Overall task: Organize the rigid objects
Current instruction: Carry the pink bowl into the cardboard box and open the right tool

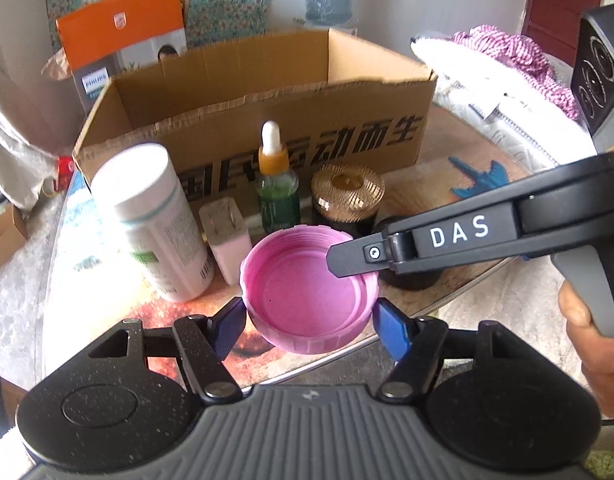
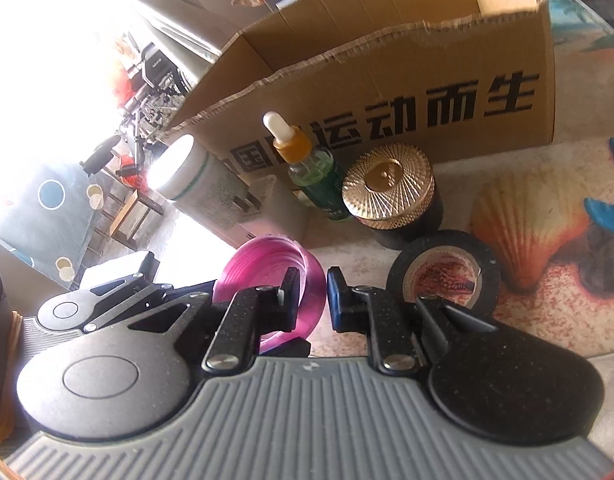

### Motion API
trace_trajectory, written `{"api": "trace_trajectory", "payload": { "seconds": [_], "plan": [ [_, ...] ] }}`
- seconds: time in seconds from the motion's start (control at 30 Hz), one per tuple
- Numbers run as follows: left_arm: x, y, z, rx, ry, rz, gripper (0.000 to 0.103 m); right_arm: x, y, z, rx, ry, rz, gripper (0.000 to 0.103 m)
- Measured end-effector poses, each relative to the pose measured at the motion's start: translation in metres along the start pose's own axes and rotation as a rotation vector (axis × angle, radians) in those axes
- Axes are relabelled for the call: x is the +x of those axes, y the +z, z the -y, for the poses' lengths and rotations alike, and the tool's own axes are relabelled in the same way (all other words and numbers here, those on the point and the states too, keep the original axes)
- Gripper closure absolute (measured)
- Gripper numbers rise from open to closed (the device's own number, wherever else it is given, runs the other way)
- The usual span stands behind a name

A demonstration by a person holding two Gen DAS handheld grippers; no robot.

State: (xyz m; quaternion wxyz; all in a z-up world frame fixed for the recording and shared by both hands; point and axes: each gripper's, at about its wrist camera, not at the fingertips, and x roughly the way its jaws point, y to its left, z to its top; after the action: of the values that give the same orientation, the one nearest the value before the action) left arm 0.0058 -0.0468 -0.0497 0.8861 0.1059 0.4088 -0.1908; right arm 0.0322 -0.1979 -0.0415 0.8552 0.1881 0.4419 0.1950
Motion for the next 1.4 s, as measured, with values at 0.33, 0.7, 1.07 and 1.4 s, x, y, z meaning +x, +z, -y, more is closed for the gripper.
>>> {"api": "trace_trajectory", "payload": {
  "seconds": [0.33, 0.7, 1.07, 1.4],
  "plan": [
    [-0.054, 0.056, 0.008, 0.075, 0.045, 0.217, 0.032, -0.074, 0.040, -0.035, -0.126, 0.013, 0.216, 0.089],
    [-0.017, 0.149, -0.030, 0.066, 0.071, 0.156, 0.031, -0.034, 0.162, -0.028, -0.107, 0.058, 0.146, 0.087],
    [0.082, 0.179, -0.068, 0.128, 0.062, -0.156, 0.031, 0.103, 0.225, 0.010, 0.044, 0.054, -0.217, 0.086],
    [0.109, 0.177, -0.081, 0.162, 0.047, -0.287, 0.030, 0.161, 0.226, 0.022, 0.092, 0.079, -0.433, 0.084]
  ]
}}
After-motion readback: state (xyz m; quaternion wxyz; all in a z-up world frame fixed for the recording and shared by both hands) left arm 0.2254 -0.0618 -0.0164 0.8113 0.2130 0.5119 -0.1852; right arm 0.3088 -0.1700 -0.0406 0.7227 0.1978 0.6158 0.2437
